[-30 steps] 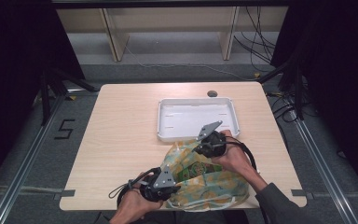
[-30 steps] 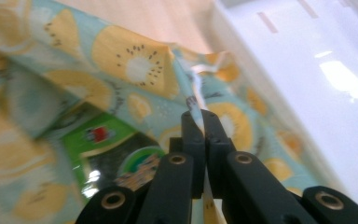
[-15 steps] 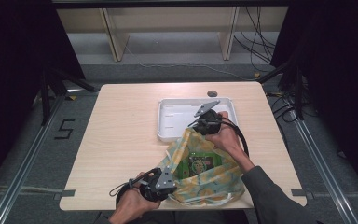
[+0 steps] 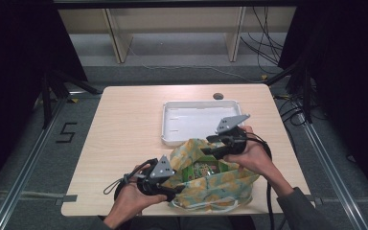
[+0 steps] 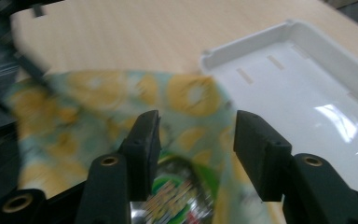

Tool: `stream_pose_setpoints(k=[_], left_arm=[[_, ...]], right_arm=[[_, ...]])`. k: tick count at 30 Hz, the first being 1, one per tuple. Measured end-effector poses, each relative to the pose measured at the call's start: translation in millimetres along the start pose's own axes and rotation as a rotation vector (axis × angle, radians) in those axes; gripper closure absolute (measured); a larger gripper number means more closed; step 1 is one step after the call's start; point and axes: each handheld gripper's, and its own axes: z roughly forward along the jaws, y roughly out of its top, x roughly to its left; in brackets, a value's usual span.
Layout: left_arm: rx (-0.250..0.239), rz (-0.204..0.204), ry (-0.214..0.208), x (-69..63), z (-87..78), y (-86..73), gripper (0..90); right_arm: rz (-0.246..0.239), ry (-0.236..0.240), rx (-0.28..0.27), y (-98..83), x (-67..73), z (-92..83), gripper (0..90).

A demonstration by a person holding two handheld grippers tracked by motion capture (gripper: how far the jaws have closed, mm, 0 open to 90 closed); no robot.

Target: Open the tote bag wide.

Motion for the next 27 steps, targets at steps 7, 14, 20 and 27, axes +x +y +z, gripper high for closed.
stream_pose_setpoints(k=[7, 14, 20, 27], left_arm=[[0.013, -0.054, 0.062, 26.2, 16.8, 21.2, 38.0], [0.129, -0.076, 0.064, 56.6, 55.1, 37.9, 33.7], [0.142, -0.052, 0.034, 75.6, 80.1, 40.9, 64.5], [0.165, -0.120, 0.128, 110.2, 90.6, 29.6, 88.1]], right_arm=[[-0.005, 0.076, 0.078, -46.2, 17.0, -10.9, 47.7], [-0.012, 0.117, 0.157, -69.2, 13.6, -4.2, 53.7], [-0.052, 0.174, 0.227, -77.0, 17.0, 1.6, 81.5], [-0.093, 0.202, 0.313, -96.9, 37.7, -4.3, 90.0]])
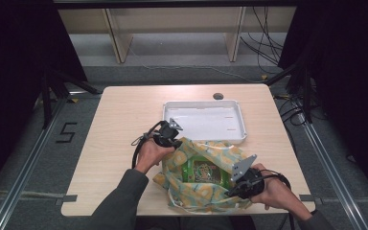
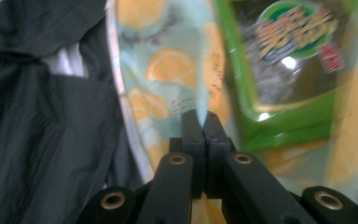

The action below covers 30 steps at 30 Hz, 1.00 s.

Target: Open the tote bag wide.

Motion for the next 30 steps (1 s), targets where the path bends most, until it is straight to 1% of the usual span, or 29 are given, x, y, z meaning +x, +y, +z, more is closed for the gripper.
stream_pose_setpoints(k=[1, 2, 3, 5, 6, 7, 8, 9, 10, 11, 12, 13, 14, 15, 16, 17, 18, 19, 20, 21, 22, 23, 24, 25, 26, 27, 28, 29, 30], left_arm=[[0.000, 0.000, 0.000, 0.0, 0.0, 0.0, 89.1], [0.003, -0.007, 0.016, 3.4, 1.3, -1.6, 89.2], [0.013, -0.017, 0.041, 9.7, 5.1, -5.1, 89.2], [0.023, -0.036, 0.060, 14.1, 9.7, -8.6, 89.2], [0.030, -0.032, 0.070, 16.0, 10.7, -9.6, 89.2], [0.030, -0.032, 0.070, 16.0, 10.7, -9.6, 89.2], [0.022, -0.051, 0.081, 19.5, 14.4, -11.8, 89.2], [0.020, -0.063, 0.070, 23.6, 17.7, -13.1, 89.2], [0.007, -0.071, 0.076, 23.8, 18.6, -13.5, 88.8], [0.007, -0.071, 0.076, 23.8, 18.6, -13.5, 87.6], [0.002, -0.083, 0.073, 22.6, 17.6, -13.3, 82.3], [0.002, -0.083, 0.073, 22.6, 17.6, -13.3, 76.4], [-0.017, -0.090, 0.044, 19.0, 10.7, -12.4, 67.5], [-0.027, -0.090, 0.041, 17.5, 4.8, -11.3, 63.4], [-0.038, -0.097, 0.032, 16.2, 0.3, -10.4, 56.5], [-0.038, -0.097, 0.032, 16.2, 0.3, -10.4, 50.9], [-0.069, -0.109, 0.014, 12.5, -10.6, -8.7, 50.9], [-0.092, -0.113, 0.005, 9.3, -19.0, -7.9, 44.2], [-0.108, -0.113, -0.007, 6.6, -25.9, -7.4, 41.6], [-0.146, -0.088, -0.021, -2.7, -45.4, -5.8, 39.3], [-0.161, -0.073, -0.028, -8.1, -54.2, -5.1, 38.7], [-0.161, -0.073, -0.028, -8.1, -54.2, -5.1, 38.4], [-0.175, -0.056, -0.052, -15.7, -63.6, -5.2, 38.5], [-0.185, -0.041, -0.112, -28.2, -72.0, -7.0, 38.4], [-0.182, -0.039, -0.148, -33.8, -74.0, -8.5, 37.9], [-0.171, -0.019, -0.194, -42.0, -75.7, -10.9, 37.2], [-0.163, -0.011, -0.208, -47.2, -76.3, -12.4, 35.9], [-0.161, 0.007, -0.233, -54.9, -75.6, -15.1, 34.3], [-0.157, 0.015, -0.263, -60.6, -74.5, -17.8, 31.6]], right_arm=[[0.000, 0.000, 0.000, 0.0, 0.0, 0.0, 90.0], [-0.012, -0.002, 0.027, -5.0, 6.4, 2.2, 90.0], [-0.017, -0.004, 0.035, -7.4, 8.7, 3.5, 90.0], [-0.022, 0.009, 0.046, -11.2, 10.8, 6.7, 90.0], [-0.021, 0.005, 0.059, -13.0, 11.2, 9.2, 90.0], [-0.021, 0.005, 0.059, -13.0, 11.2, 9.2, 90.0], [-0.018, 0.005, 0.072, -13.8, 11.6, 11.3, 90.0], [-0.016, 0.014, 0.088, -14.6, 12.2, 16.1, 90.0], [-0.017, 0.013, 0.093, -14.3, 12.4, 16.3, 90.0], [-0.017, 0.013, 0.093, -14.3, 12.4, 16.3, 90.0], [-0.006, 0.010, 0.083, -13.1, 10.9, 15.8, 89.0], [-0.006, 0.010, 0.083, -13.1, 10.9, 15.8, 89.0], [0.007, -0.006, 0.038, -11.6, 8.2, 10.5, 79.3], [0.020, -0.014, 0.016, -10.6, 8.1, 7.2, 74.8], [0.036, -0.028, -0.014, -8.9, 8.0, 1.5, 67.7], [0.036, -0.028, -0.014, -8.9, 8.0, 1.5, 67.7], [0.025, -0.033, -0.045, -6.8, 6.2, -2.8, 64.2], [0.049, -0.049, -0.102, -2.6, 7.3, -12.8, 59.6], [0.033, -0.059, -0.146, 1.3, 6.6, -19.4, 54.9], [0.043, -0.099, -0.242, 9.5, 5.9, -31.1, 50.7], [0.043, -0.112, -0.260, 12.5, 4.8, -35.1, 50.4], [0.043, -0.112, -0.260, 12.5, 4.8, -35.1, 50.4], [0.050, -0.165, -0.286, 21.9, 0.8, -42.4, 49.0], [0.050, -0.190, -0.295, 24.9, -1.6, -43.4, 48.3], [0.066, -0.208, -0.302, 28.7, -4.6, -44.0, 47.2], [0.087, -0.222, -0.312, 31.3, -7.0, -42.4, 45.6], [0.105, -0.235, -0.305, 35.7, -12.2, -39.2, 43.3], [0.115, -0.243, -0.284, 38.2, -15.3, -36.6, 41.8], [0.132, -0.253, -0.264, 42.4, -20.0, -29.0, 40.9]])
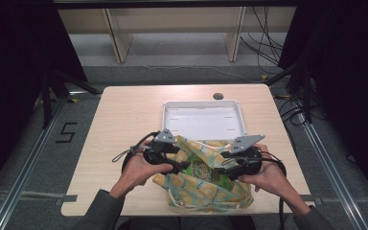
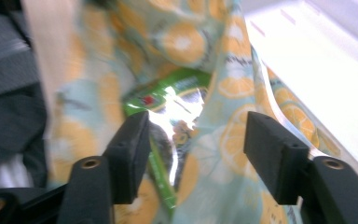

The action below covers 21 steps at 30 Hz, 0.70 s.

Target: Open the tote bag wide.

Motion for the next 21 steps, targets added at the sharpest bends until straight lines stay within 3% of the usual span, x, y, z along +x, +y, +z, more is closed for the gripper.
stream_pose_setpoints(k=[2, 4, 5, 7, 8, 10, 11, 12, 13, 16, 19, 21], left_arm=[[0.006, 0.007, -0.070, -7.7, 5.2, -6.0, 28.4], [0.039, 0.046, -0.123, -15.9, 13.6, -13.3, 24.8], [0.039, 0.046, -0.123, -15.9, 13.6, -13.3, 24.6], [0.082, 0.084, -0.134, -22.3, 23.0, -21.6, 26.9], [0.114, 0.121, -0.149, -24.4, 28.0, -26.6, 48.0], [0.202, 0.201, -0.139, -28.4, 38.7, -40.0, 65.7], [0.224, 0.216, -0.129, -29.1, 41.6, -45.2, 71.3], [0.224, 0.216, -0.129, -29.1, 41.6, -45.2, 78.1], [0.244, 0.223, -0.129, -28.8, 45.0, -55.3, 84.0], [0.287, 0.233, -0.130, -32.7, 45.7, -69.3, 88.4], [0.291, 0.218, -0.122, -35.8, 45.6, -77.2, 88.7], [0.296, 0.217, -0.111, -39.9, 47.7, -82.1, 88.8]], right_arm=[[0.014, -0.017, 0.027, 2.4, -4.2, 14.6, 38.5], [0.030, -0.032, 0.078, 3.9, -7.2, 27.8, 38.0], [0.035, -0.036, 0.098, 4.3, -8.0, 31.8, 37.9], [0.035, -0.041, 0.131, 4.8, -10.1, 38.7, 39.3], [0.010, -0.061, 0.179, 4.5, -16.3, 50.6, 50.5], [-0.011, -0.064, 0.210, 2.5, -22.2, 58.4, 70.3], [-0.008, -0.078, 0.223, 1.6, -27.0, 60.8, 75.7], [-0.008, -0.078, 0.223, 1.6, -27.0, 60.8, 75.7], [-0.019, -0.115, 0.225, -0.4, -42.4, 63.0, 85.9], [0.024, -0.176, 0.246, -2.9, -59.3, 61.2, 88.7], [0.046, -0.204, 0.247, -5.7, -71.6, 60.9, 89.1], [0.062, -0.259, 0.252, -9.8, -85.9, 64.1, 89.2]])
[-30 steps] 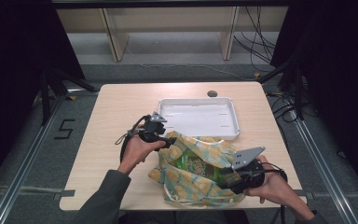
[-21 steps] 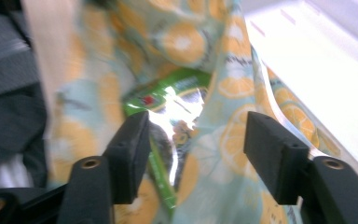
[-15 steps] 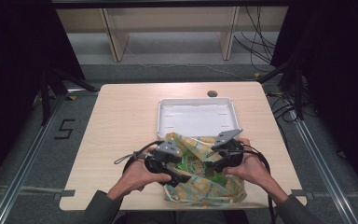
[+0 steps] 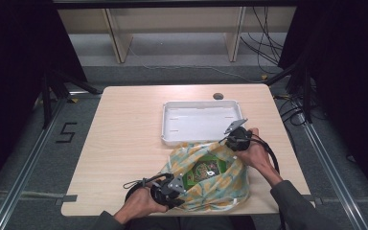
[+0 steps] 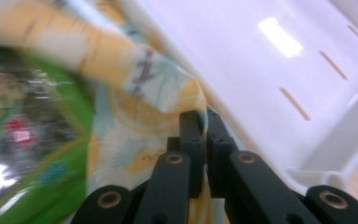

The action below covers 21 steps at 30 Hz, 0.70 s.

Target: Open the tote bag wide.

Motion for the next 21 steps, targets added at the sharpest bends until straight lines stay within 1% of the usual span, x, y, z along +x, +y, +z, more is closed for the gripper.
stream_pose_setpoints(k=[1, 3, 4, 5, 6, 7, 8, 9, 10, 11, 12, 13, 14, 15, 16, 17, 18, 19, 20, 21], left_arm=[[0.003, -0.001, 0.000, -1.3, 1.0, 0.2, 88.8], [0.014, 0.018, 0.010, -0.6, 4.5, 1.5, 88.3], [0.014, 0.018, 0.010, -0.6, 4.5, 1.5, 87.7], [0.003, 0.000, 0.014, -1.2, 6.5, 2.5, 86.6], [0.003, 0.000, 0.014, -1.2, 6.5, 2.5, 85.1], [-0.002, -0.019, 0.008, -1.0, 5.2, 2.8, 81.6], [-0.006, -0.018, 0.007, 0.0, 3.3, 2.9, 78.5], [-0.008, -0.013, 0.002, 0.8, 1.3, 3.3, 72.6], [-0.008, -0.013, 0.002, 0.8, 1.3, 3.3, 66.8], [-0.028, -0.029, 0.014, 0.9, -6.0, 5.1, 60.2], [-0.028, -0.029, 0.014, 0.9, -6.0, 5.1, 56.2], [-0.049, -0.037, 0.026, 0.8, -14.1, 8.8, 50.6], [-0.049, -0.037, 0.026, 0.8, -14.1, 8.8, 47.7], [-0.096, -0.062, 0.029, 0.1, -22.9, 13.6, 47.7], [-0.121, -0.057, 0.039, 1.0, -28.7, 16.9, 41.3], [-0.145, -0.086, 0.050, 0.3, -33.7, 19.6, 38.1], [-0.162, -0.079, 0.066, 2.2, -39.4, 23.0, 35.8], [-0.179, -0.091, 0.080, 4.4, -44.3, 26.3, 35.0], [-0.173, -0.080, 0.099, 8.7, -49.9, 29.4, 34.5], [-0.174, -0.086, 0.115, 13.0, -53.7, 32.6, 34.5]], right_arm=[[0.009, 0.001, 0.009, -0.1, -2.8, 3.7, 89.2], [0.008, -0.016, 0.018, 0.0, -5.3, 10.3, 89.1], [0.008, -0.016, 0.018, 0.0, -5.3, 10.3, 89.1], [0.003, -0.010, 0.036, -0.2, -6.8, 17.1, 88.1], [0.003, -0.010, 0.036, -0.2, -6.8, 17.1, 88.1], [0.016, -0.013, 0.037, -1.3, -6.9, 18.4, 84.1], [0.017, -0.008, 0.027, -1.7, -7.3, 17.7, 81.2], [0.021, -0.001, 0.001, -1.9, -7.4, 14.8, 77.0], [0.037, 0.005, -0.018, -1.9, -6.9, 10.8, 72.8], [0.043, -0.007, -0.064, -1.1, -6.5, -0.5, 66.6], [0.043, -0.007, -0.064, -1.1, -6.5, -0.5, 66.6], [0.066, 0.011, -0.120, -0.3, -4.3, -16.2, 60.5], [0.066, 0.011, -0.120, -0.3, -4.3, -16.2, 60.5], [0.065, 0.026, -0.149, -0.1, -3.3, -23.1, 58.7], [0.054, 0.065, -0.192, -0.3, 1.2, -40.1, 54.8], [0.047, 0.087, -0.220, -1.0, 5.6, -48.1, 54.1], [0.039, 0.110, -0.239, -2.4, 11.0, -56.5, 54.1], [0.023, 0.148, -0.266, -4.1, 16.1, -64.1, 54.1], [0.007, 0.190, -0.282, -6.6, 21.4, -69.6, 54.1], [-0.005, 0.249, -0.276, -9.6, 27.0, -74.1, 54.1]])
